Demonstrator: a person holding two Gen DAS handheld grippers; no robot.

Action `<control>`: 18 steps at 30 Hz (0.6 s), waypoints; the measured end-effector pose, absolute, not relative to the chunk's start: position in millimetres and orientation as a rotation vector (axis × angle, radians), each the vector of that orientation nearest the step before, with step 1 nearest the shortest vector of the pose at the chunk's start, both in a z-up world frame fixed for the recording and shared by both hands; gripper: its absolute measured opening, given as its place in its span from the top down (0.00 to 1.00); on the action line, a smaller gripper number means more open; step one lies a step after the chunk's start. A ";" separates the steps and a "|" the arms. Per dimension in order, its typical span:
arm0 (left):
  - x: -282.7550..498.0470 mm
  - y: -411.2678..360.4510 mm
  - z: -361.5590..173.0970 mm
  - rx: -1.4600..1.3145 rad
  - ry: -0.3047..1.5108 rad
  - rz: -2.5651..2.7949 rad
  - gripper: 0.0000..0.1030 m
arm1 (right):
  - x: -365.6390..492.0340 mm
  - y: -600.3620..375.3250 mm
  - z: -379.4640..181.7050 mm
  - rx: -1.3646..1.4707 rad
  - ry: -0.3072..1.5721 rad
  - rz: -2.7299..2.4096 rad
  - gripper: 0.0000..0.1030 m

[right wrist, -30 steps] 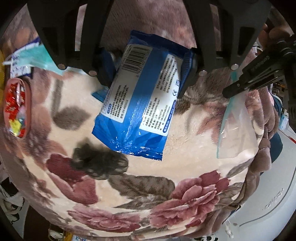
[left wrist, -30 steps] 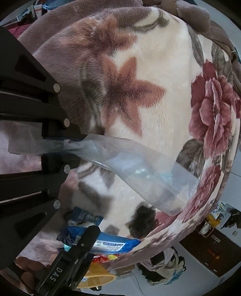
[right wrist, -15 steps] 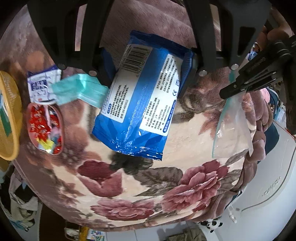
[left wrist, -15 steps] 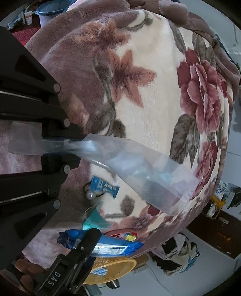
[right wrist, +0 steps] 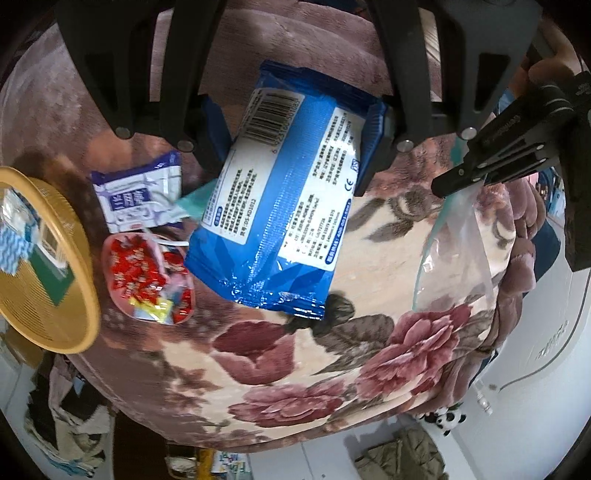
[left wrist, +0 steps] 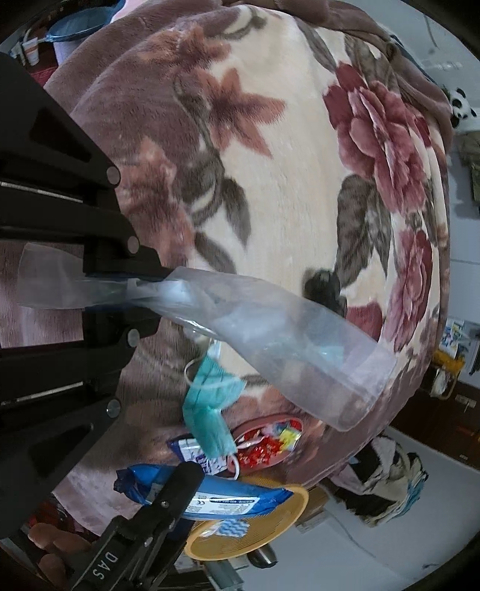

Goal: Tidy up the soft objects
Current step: 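Carry the zip bag and wipe pack over the yellow basket with both tools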

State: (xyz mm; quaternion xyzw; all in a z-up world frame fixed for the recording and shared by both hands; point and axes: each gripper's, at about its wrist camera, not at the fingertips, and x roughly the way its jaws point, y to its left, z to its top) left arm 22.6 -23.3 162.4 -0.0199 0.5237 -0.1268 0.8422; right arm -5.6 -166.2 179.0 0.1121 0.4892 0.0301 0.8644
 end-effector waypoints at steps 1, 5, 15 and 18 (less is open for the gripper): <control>22.1 -28.6 163.0 -0.036 1.107 -0.275 0.93 | -7.9 -171.1 180.0 0.242 1.022 0.057 0.41; 18.8 -53.5 166.7 -0.001 1.104 -0.306 0.93 | -17.5 -192.4 183.1 0.267 1.008 0.030 0.41; 14.2 -104.4 176.5 0.060 1.097 -0.360 0.93 | -34.1 -237.8 189.0 0.325 0.976 -0.019 0.41; 14.9 -120.1 178.8 0.079 1.095 -0.373 0.93 | -37.7 -252.3 189.9 0.345 0.969 -0.032 0.41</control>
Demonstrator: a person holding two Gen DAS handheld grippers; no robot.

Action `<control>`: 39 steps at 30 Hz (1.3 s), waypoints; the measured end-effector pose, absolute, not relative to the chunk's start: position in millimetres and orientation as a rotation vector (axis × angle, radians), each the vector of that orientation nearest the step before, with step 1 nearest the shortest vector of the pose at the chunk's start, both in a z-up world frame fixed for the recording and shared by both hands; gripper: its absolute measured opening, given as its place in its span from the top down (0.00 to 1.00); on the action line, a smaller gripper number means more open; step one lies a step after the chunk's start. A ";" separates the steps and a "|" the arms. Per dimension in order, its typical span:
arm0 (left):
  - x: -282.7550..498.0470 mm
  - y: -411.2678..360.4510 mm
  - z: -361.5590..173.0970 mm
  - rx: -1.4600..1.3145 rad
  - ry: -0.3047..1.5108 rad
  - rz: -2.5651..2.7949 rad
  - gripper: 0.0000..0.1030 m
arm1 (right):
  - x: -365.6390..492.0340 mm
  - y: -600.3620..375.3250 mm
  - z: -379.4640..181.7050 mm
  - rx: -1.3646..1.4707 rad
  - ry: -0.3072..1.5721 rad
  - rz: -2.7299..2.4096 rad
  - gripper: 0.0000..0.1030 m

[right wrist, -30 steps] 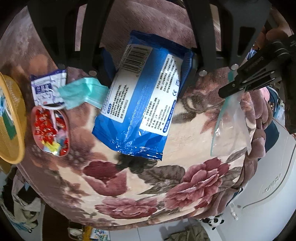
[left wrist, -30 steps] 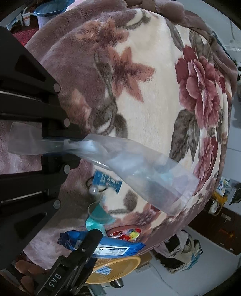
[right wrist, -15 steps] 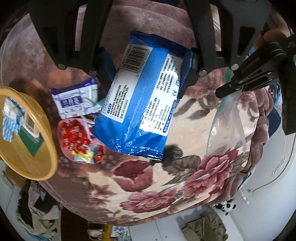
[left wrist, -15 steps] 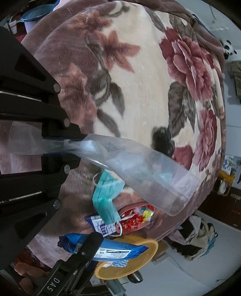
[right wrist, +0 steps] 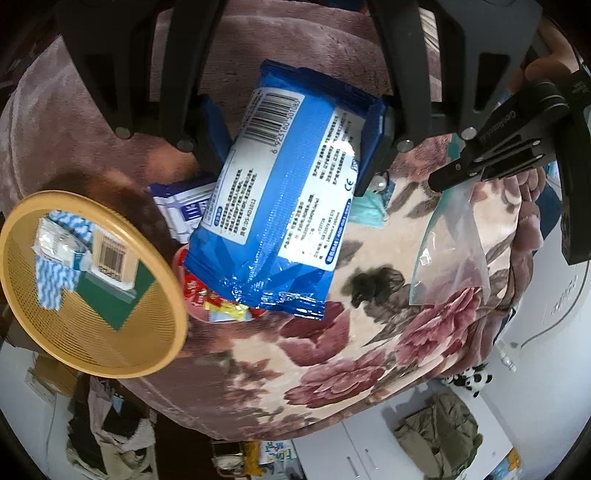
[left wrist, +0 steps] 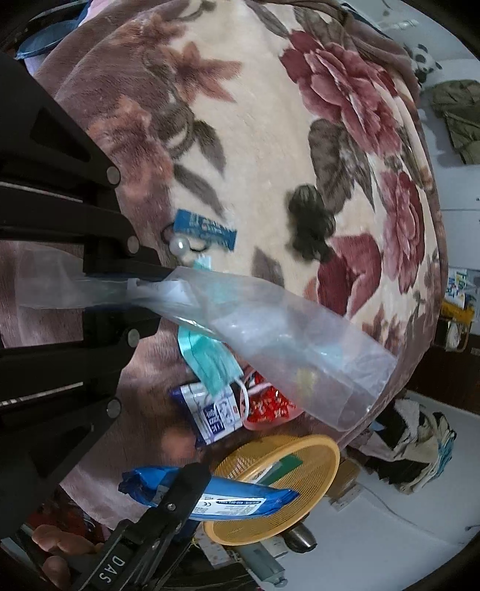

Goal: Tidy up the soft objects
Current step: 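Carry the zip bag and wipe pack over the yellow basket with both tools, then open both tools to drop the zip bag and wipe pack into the basket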

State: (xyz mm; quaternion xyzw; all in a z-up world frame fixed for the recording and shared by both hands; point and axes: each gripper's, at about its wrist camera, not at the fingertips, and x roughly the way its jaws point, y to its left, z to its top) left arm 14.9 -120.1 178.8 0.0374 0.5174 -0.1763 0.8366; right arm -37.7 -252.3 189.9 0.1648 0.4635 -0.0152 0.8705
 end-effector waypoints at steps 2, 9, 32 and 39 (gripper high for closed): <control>15.5 -132.0 179.9 0.089 1.096 -0.383 0.93 | -39.5 -261.5 190.3 0.354 0.965 -0.041 0.41; 18.5 -174.8 182.2 0.117 1.103 -0.435 0.93 | -48.1 -297.6 192.8 0.387 0.947 -0.077 0.41; 44.0 -363.7 192.7 0.183 1.117 -0.698 0.93 | -71.0 -449.6 208.4 0.500 0.867 -0.301 0.41; 58.6 -409.7 191.8 0.142 1.120 -0.764 0.92 | -58.4 -477.7 212.5 0.517 0.844 -0.332 0.39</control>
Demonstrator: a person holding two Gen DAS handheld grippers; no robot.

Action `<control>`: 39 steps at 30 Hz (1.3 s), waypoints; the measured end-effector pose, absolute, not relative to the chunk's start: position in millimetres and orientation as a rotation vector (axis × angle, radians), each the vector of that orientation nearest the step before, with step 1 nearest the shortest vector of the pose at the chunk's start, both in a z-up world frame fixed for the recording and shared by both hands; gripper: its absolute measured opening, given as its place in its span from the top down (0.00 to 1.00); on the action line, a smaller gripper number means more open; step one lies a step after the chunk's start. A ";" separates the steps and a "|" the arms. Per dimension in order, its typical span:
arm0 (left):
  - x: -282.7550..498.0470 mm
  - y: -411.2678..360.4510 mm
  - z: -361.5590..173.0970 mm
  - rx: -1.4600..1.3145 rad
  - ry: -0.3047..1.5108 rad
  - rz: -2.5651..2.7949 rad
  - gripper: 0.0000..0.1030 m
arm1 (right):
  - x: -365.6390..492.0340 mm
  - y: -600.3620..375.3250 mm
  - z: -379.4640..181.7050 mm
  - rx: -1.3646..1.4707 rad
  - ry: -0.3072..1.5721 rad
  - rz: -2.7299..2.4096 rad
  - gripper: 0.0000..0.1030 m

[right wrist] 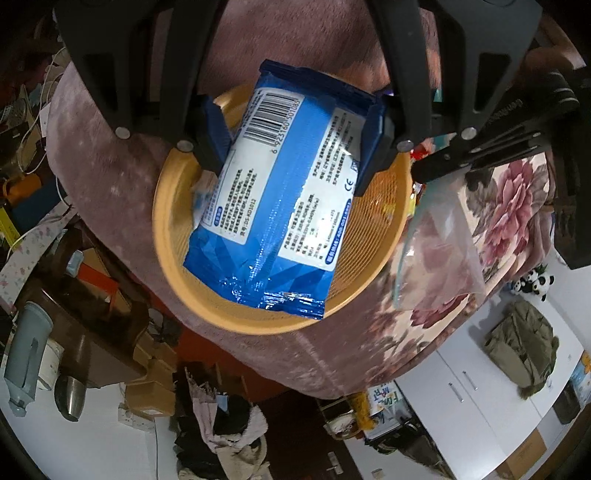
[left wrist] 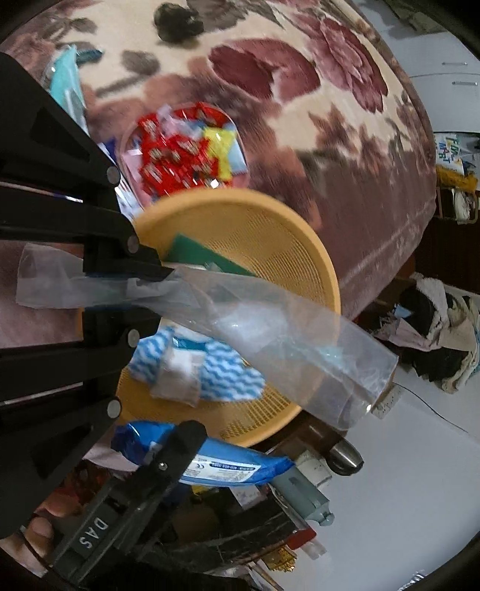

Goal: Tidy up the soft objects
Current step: 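Open both tools to drop the zip bag and wipe pack into the basket, then move both tools back over the blue face mask and candy wrapper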

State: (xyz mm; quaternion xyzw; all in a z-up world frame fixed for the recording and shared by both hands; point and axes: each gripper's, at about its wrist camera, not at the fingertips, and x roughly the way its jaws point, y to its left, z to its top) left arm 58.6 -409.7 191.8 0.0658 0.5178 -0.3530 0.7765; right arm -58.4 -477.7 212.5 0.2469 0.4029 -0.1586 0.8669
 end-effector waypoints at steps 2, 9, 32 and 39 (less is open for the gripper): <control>64.1 -418.9 186.9 0.110 1.137 -0.774 0.81 | -56.3 -485.2 213.1 0.535 0.830 -0.340 0.39; 68.7 -415.4 181.1 0.097 1.147 -0.715 0.00 | -67.8 -507.1 211.3 0.624 0.769 -0.359 0.00; 42.6 -343.3 178.5 0.189 1.118 -0.539 0.00 | -85.3 -464.1 201.5 0.537 0.874 -0.382 0.00; 39.6 -329.9 182.7 0.174 1.114 -0.534 0.00 | -86.6 -451.0 203.5 0.521 0.890 -0.377 0.00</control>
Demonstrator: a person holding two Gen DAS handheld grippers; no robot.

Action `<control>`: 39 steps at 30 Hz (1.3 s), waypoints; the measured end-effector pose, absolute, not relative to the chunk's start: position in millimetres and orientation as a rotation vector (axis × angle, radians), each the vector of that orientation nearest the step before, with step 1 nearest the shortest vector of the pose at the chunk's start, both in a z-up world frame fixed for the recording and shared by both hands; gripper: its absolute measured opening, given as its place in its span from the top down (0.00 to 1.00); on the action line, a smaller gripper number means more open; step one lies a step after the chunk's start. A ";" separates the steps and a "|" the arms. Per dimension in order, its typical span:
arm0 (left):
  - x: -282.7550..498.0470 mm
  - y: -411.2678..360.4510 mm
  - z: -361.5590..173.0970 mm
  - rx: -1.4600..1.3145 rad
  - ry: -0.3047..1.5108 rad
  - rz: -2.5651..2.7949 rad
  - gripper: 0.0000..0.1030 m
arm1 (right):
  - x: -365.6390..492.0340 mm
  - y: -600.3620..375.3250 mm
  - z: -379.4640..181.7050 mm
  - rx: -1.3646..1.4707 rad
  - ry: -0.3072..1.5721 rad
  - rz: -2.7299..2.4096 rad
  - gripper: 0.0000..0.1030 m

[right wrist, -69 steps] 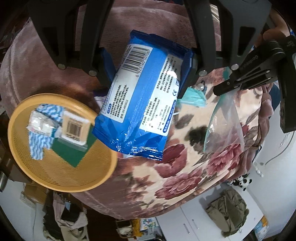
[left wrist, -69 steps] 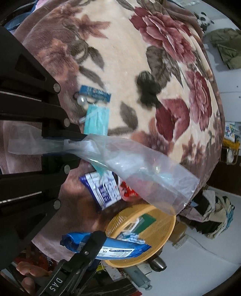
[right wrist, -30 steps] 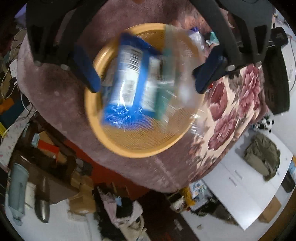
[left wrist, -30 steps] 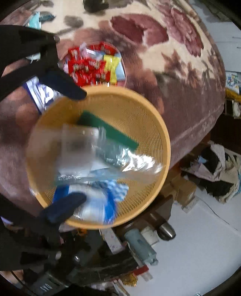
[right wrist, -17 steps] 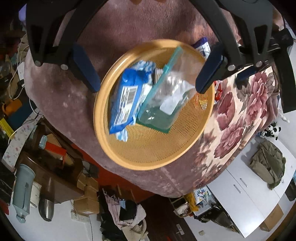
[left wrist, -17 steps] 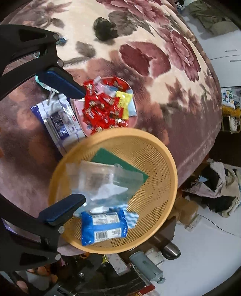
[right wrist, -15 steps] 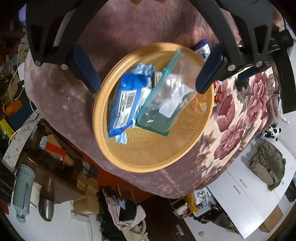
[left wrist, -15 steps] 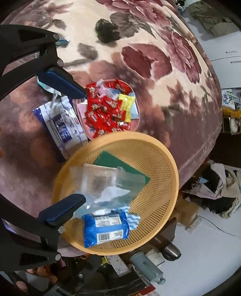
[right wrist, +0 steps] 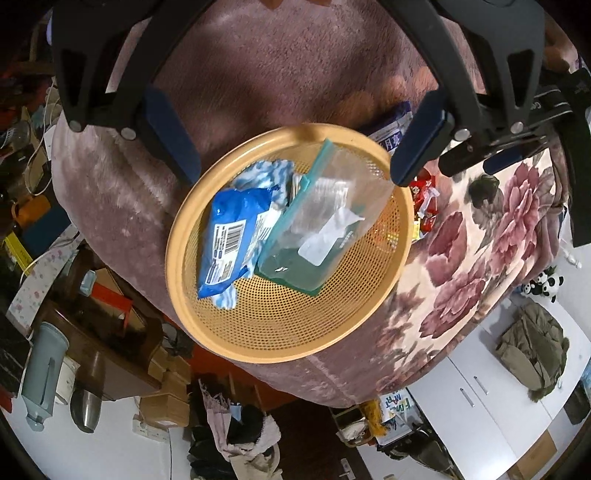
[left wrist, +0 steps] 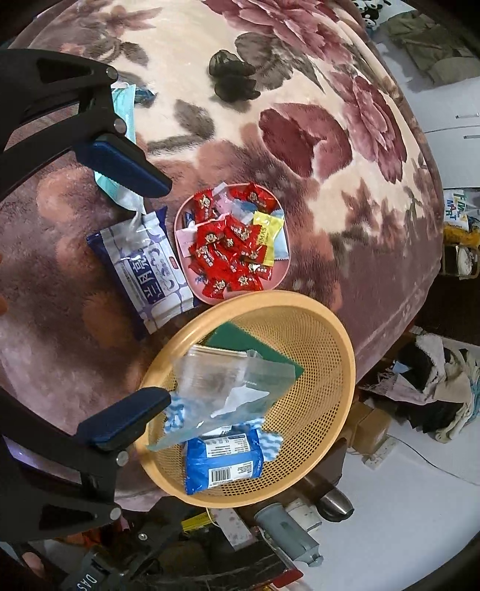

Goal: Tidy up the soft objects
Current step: 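Move both tools back over the blue face mask and candy wrapper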

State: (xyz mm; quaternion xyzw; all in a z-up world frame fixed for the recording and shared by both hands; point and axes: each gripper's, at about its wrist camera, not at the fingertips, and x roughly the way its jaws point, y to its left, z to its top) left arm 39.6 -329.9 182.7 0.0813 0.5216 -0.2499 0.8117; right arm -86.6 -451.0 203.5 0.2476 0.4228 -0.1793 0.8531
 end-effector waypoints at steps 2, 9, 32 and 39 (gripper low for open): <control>38.4 -325.3 183.2 0.171 1.114 -0.531 0.00 | -86.7 -447.7 203.6 0.514 0.896 -0.375 0.00; 36.3 -305.5 182.8 0.152 1.120 -0.518 0.00 | -85.2 -432.5 203.3 0.495 0.910 -0.366 0.00; 39.6 -228.3 183.2 0.072 1.128 -0.472 0.00 | -63.9 -369.0 204.8 0.403 0.950 -0.306 0.00; 40.8 -202.3 181.4 0.042 1.131 -0.449 0.00 | -57.1 -348.3 203.8 0.376 0.964 -0.285 0.00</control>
